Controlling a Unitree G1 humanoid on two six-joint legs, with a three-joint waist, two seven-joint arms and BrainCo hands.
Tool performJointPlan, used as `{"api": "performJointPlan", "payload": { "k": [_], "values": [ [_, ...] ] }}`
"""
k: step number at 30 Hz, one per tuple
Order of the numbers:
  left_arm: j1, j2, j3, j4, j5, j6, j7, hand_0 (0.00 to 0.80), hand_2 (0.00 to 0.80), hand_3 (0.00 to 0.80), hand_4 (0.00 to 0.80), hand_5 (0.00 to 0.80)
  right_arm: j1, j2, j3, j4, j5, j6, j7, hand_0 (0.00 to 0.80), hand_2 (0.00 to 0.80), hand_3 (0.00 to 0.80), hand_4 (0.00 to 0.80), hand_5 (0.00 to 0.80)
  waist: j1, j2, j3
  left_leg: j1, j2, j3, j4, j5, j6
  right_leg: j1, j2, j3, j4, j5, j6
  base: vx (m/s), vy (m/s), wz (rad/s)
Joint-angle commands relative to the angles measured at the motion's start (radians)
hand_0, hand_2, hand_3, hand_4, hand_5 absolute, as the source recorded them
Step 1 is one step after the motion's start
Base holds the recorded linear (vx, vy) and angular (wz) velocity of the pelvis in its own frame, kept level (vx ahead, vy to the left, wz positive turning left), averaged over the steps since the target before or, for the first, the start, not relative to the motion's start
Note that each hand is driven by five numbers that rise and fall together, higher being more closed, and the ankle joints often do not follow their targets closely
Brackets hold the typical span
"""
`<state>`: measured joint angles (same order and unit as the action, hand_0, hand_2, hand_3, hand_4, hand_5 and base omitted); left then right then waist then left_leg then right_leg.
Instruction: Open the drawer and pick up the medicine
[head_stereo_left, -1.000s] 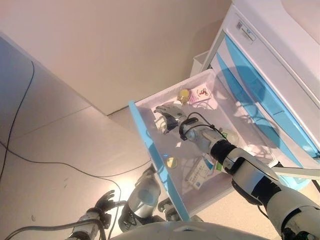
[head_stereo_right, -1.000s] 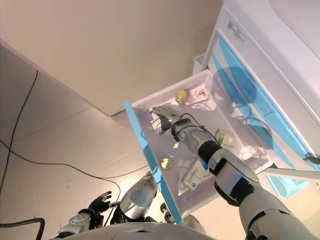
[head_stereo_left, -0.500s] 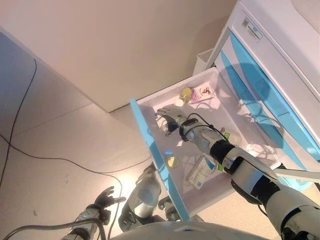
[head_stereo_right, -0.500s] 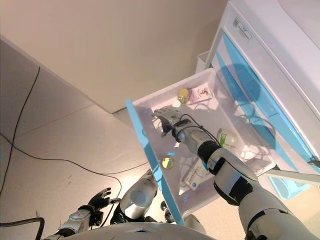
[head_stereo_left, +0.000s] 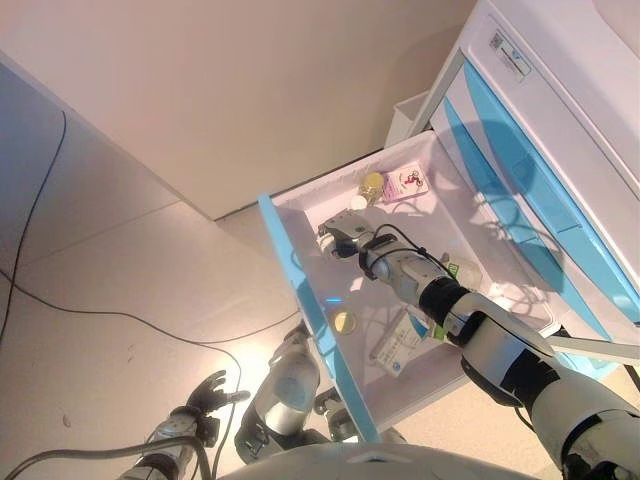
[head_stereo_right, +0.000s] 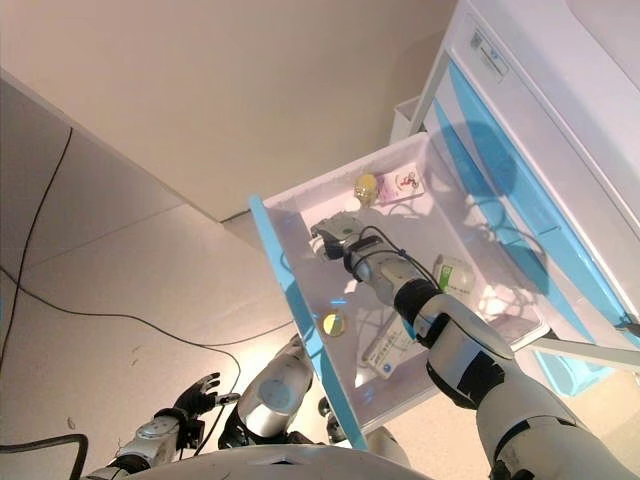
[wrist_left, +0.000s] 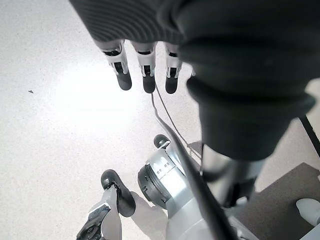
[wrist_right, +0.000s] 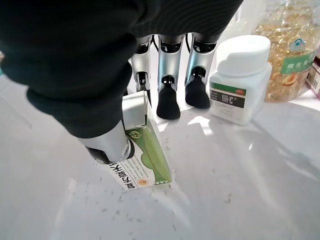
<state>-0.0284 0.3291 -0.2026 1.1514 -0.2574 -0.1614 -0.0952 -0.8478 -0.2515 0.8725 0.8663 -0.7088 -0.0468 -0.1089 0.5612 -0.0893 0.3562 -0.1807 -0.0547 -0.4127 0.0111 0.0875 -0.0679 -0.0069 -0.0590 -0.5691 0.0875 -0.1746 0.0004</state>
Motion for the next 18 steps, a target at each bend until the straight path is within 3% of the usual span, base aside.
{"api": "performJointPlan", "payload": {
  "k": [1, 6, 10, 15, 16, 18],
  "values": [
    [0.020, 0.032, -0.057, -0.005, -0.002, -0.014, 0.013, 0.000, 0.000, 0.000, 0.000, 0.000, -0.040, 0.042, 0.015, -0.045, 0.026, -0.020, -0.061, 0.800, 0.800, 0.800, 0.800, 0.800, -0.002, -0.005, 0.017, 0.030, -0.069, 0.020, -0.041, -0.050, 0.081, -0.030, -0.085, 0.128, 0.056, 0.086, 0.097, 0.008, -0.041, -0.01],
    [0.039, 0.043, -0.028, -0.007, 0.060, 0.010, 0.019, 0.000, 0.000, 0.000, 0.000, 0.000, -0.023, -0.028, -0.011, -0.217, 0.022, -0.078, -0.029, 0.800, 0.800, 0.800, 0.800, 0.800, -0.041, -0.023, -0.005, 0.040, -0.064, 0.055, -0.030, -0.045, 0.087, -0.027, -0.087, 0.138, 0.038, 0.131, 0.110, -0.037, -0.032, -0.09],
    [0.070, 0.059, 0.011, -0.003, 0.087, 0.032, 0.022, 0.000, 0.000, 0.000, 0.000, 0.000, 0.028, -0.187, -0.006, -0.505, 0.120, -0.113, 0.143, 0.800, 0.800, 0.800, 0.800, 0.800, -0.109, -0.054, -0.047, 0.073, -0.044, 0.115, -0.029, -0.069, 0.086, -0.016, -0.074, 0.192, 0.011, 0.149, 0.119, -0.040, -0.030, -0.35],
    [0.070, 0.079, 0.053, 0.019, 0.081, 0.067, 0.021, 0.000, 0.000, 0.000, 0.000, 0.000, 0.114, -0.445, -0.099, -0.891, 0.390, -0.091, 0.488, 0.800, 0.800, 0.800, 0.800, 0.800, -0.223, -0.074, -0.120, 0.121, -0.020, 0.197, -0.043, -0.084, 0.086, -0.001, -0.051, 0.278, -0.042, 0.174, 0.114, 0.009, -0.034, -0.75],
    [0.064, 0.079, 0.057, 0.025, 0.088, 0.078, 0.022, 0.000, 0.000, 0.000, 0.000, 0.000, 0.118, -0.497, -0.127, -0.946, 0.521, -0.042, 0.556, 0.800, 0.800, 0.800, 0.800, 0.800, -0.245, -0.075, -0.138, 0.133, -0.015, 0.214, -0.047, -0.087, 0.085, 0.005, -0.047, 0.292, -0.050, 0.176, 0.111, 0.046, -0.028, -0.73],
    [0.052, 0.083, 0.059, 0.039, 0.097, 0.091, 0.022, 0.000, 0.000, 0.000, 0.000, 0.000, 0.108, -0.568, -0.182, -1.010, 0.737, -0.010, 0.662, 0.800, 0.800, 0.800, 0.800, 0.800, -0.280, -0.077, -0.172, 0.152, -0.010, 0.243, -0.049, -0.091, 0.081, 0.013, -0.041, 0.313, -0.060, 0.177, 0.104, 0.047, -0.028, -0.52]
  ]
}}
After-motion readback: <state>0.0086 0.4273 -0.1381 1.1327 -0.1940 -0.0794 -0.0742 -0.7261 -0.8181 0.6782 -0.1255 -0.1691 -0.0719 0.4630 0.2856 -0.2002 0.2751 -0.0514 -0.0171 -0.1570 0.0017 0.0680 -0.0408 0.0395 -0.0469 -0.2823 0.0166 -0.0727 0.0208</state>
